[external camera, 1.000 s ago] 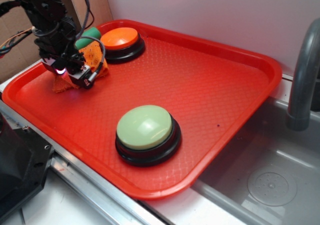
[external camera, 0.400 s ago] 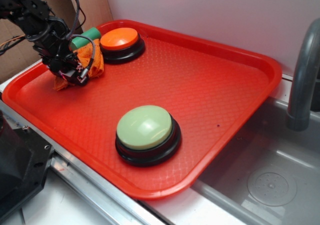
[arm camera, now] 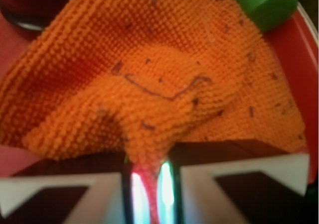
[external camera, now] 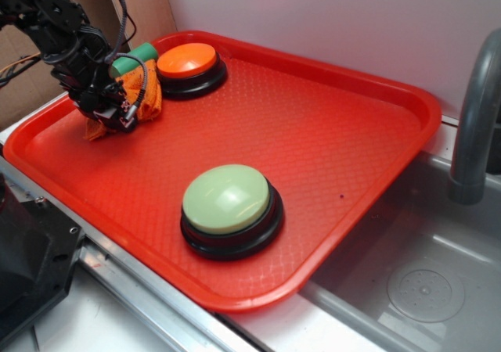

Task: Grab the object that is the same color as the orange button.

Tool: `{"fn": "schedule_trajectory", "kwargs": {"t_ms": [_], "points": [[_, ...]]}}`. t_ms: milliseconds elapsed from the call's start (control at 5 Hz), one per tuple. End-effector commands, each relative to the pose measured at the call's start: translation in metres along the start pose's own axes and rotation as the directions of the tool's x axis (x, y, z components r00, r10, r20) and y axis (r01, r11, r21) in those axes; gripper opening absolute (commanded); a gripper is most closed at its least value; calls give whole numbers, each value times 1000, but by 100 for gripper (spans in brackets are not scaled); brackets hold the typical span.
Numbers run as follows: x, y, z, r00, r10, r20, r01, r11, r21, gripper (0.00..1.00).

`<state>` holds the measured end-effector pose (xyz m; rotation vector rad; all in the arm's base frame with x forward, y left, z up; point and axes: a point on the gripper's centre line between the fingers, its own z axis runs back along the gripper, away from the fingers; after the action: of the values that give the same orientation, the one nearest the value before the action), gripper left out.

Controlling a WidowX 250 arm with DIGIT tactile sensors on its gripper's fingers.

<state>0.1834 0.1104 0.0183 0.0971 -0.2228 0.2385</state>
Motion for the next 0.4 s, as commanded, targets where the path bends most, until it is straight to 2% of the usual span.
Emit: {"fn": "schedule_trajectory", "kwargs": {"t_ms": [0,200], "points": [[-1,0,59,995,98,21,-97,994,-46,0],[1,-23,85,999,52,6,-51,994,-97,0]]}}
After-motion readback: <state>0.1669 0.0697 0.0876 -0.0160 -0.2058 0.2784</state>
